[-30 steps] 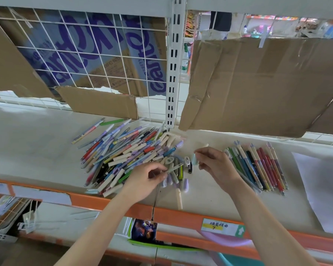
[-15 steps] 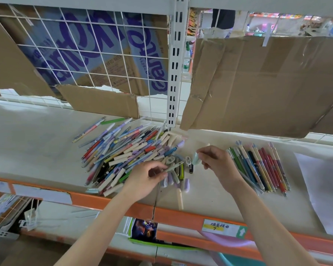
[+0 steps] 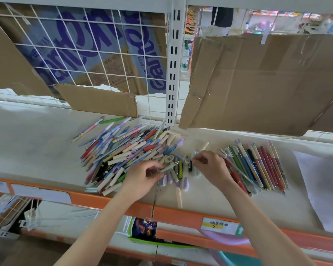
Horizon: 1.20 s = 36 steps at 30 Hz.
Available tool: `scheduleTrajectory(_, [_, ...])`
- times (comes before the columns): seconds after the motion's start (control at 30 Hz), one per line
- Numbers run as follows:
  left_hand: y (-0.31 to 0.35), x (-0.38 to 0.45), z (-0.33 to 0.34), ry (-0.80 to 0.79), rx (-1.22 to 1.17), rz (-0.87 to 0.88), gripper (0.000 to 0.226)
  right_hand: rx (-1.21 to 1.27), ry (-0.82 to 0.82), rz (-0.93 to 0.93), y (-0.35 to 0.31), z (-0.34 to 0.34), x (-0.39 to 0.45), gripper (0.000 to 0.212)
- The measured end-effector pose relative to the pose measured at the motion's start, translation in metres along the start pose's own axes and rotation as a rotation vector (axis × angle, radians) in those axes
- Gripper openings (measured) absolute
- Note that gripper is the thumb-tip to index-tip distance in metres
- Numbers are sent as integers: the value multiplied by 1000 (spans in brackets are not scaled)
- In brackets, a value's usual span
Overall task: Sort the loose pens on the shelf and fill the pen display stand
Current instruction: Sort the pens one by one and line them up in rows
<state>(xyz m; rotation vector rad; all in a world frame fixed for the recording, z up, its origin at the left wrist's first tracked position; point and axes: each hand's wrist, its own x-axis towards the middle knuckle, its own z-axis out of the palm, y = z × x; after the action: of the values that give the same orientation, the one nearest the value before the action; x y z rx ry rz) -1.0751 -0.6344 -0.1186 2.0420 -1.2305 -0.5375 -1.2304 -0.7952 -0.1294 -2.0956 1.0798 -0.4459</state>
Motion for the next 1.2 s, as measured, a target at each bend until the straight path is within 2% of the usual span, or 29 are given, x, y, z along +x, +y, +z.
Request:
scheduleTrajectory(0.13, [3, -1, 2, 10, 6, -1, 15, -163, -73, -99, -9, 5, 9, 32])
scheduleTrajectory(0.23, [2, -1, 1, 18, -24, -6, 14, -145, -94, -120, -13, 8, 12, 23])
scheduleTrajectory(0.3, [1, -3, 0, 34, -58, -8, 13, 118, -94, -85, -15, 5, 10, 12])
scheduleTrajectory(0.37, [1, -6, -2, 51, -93, -4, 13, 521, -175, -22, -17, 1, 5, 15])
scheduleTrajectory(0.43, [2, -7, -3, 56, -125, 4, 15, 746, -254, -3, -18, 0, 0, 17])
scheduleTrajectory(0.53, [5, -8, -4, 50, -147, 3, 18, 805, -279, -9, -18, 3, -6, 20])
scheduleTrajectory(0.7, [5, -7, -6, 42, -141, 0, 16, 962, -231, 33, -20, 1, -9, 14])
scheduleTrajectory(0.93, [2, -5, -3, -7, -155, -31, 18, 883, -308, 61, -27, 9, -14, 15])
scheduleTrajectory(1.07, [5, -8, -5, -88, -495, -179, 19, 870, -304, 72, -31, 9, -13, 13])
scheduleTrajectory(1.2, [9, -10, -6, -180, -687, -230, 21, 876, -304, 64, -34, 8, -11, 18])
